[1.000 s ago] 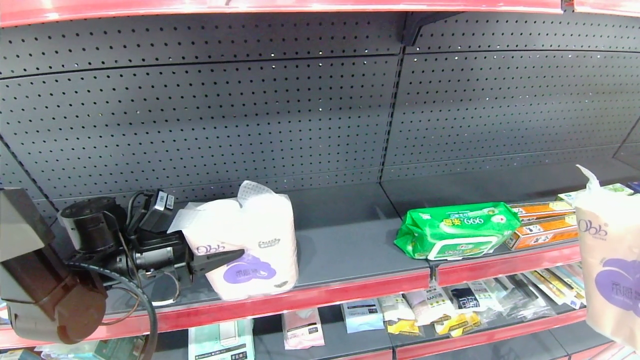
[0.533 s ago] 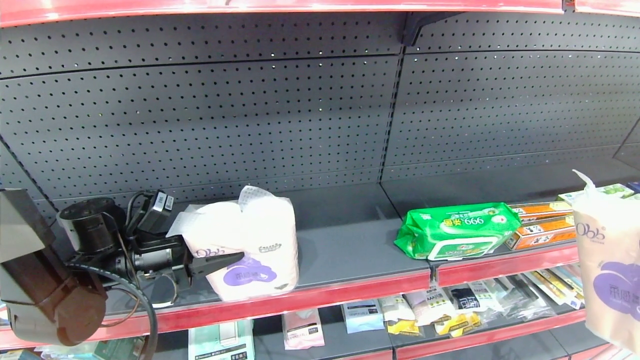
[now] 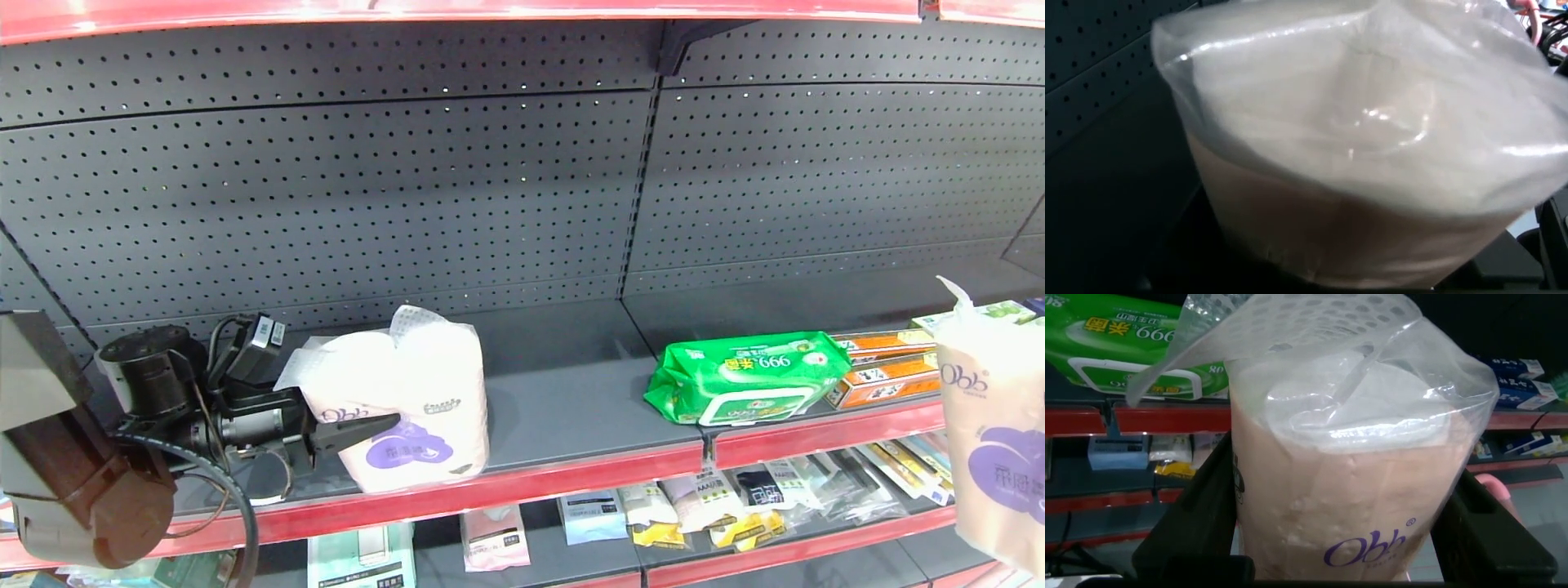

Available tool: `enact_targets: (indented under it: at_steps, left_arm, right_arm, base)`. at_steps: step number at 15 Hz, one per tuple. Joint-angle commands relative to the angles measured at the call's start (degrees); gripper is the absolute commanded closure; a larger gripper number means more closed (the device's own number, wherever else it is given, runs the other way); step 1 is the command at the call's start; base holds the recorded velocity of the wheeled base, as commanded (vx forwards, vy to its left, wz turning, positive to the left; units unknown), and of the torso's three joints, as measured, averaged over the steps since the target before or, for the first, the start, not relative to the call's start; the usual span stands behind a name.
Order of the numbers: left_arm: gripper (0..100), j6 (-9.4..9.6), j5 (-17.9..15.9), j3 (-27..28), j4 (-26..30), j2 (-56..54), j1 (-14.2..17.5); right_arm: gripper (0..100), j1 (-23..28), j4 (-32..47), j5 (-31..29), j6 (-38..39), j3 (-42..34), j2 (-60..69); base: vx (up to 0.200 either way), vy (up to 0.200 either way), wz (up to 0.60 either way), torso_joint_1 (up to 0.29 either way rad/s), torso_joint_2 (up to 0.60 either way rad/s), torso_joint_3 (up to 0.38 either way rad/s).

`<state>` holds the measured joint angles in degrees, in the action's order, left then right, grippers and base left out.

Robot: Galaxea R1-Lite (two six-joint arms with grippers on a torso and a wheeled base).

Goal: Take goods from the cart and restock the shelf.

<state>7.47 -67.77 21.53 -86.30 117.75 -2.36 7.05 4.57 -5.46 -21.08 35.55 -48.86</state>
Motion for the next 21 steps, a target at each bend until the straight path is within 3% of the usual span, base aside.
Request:
enact_targets:
  at_steps: [1, 5, 6, 10, 13, 21]
  left_arm:
    - [100, -0.18, 0.9, 0.7, 0.1, 0.7, 0.0]
    - [100, 0.09, 1.7, 0.6, -0.3, 0.8, 0.0]
    - [0, 0.0, 1.8, 1.1, -0.4, 0.8, 0.0]
    - [0, -1.06, 1.7, 0.9, -1.1, 0.6, 0.0]
    - [0, -4.22, 1.8, 0.7, -3.7, 0.2, 0.0]
    - [0, -9.58, 2.2, 2.1, -3.7, -5.1, 0.0]
  right_arm:
    - [100, 0.0, 0.0, 0.0, 0.0, 0.0, 0.1]
    - [100, 0.0, 0.0, -0.1, 0.0, 0.0, 0.6]
    - [100, 0.1, 0.0, -0.1, 0.1, 0.0, 0.6]
    - [100, 0.1, 0.0, -0.1, 0.0, 0.0, 0.7]
    - [100, 0.1, 0.0, -0.1, 0.1, 0.1, 0.7]
    - [100, 0.1, -0.1, 0.0, 0.1, 0.8, 0.0]
  base:
    - [0.0, 0.0, 0.0, 0.0, 0.0, 0.0]
    - [0.0, 0.0, 0.0, 0.0, 0.0, 0.0]
    - [0.0, 0.0, 0.0, 0.0, 0.0, 0.0]
    - [0.0, 0.0, 0.0, 0.0, 0.0, 0.0]
    - [0.0, 0.0, 0.0, 0.0, 0.0, 0.0]
    - [0.0, 0.0, 0.0, 0.0, 0.0, 0.0]
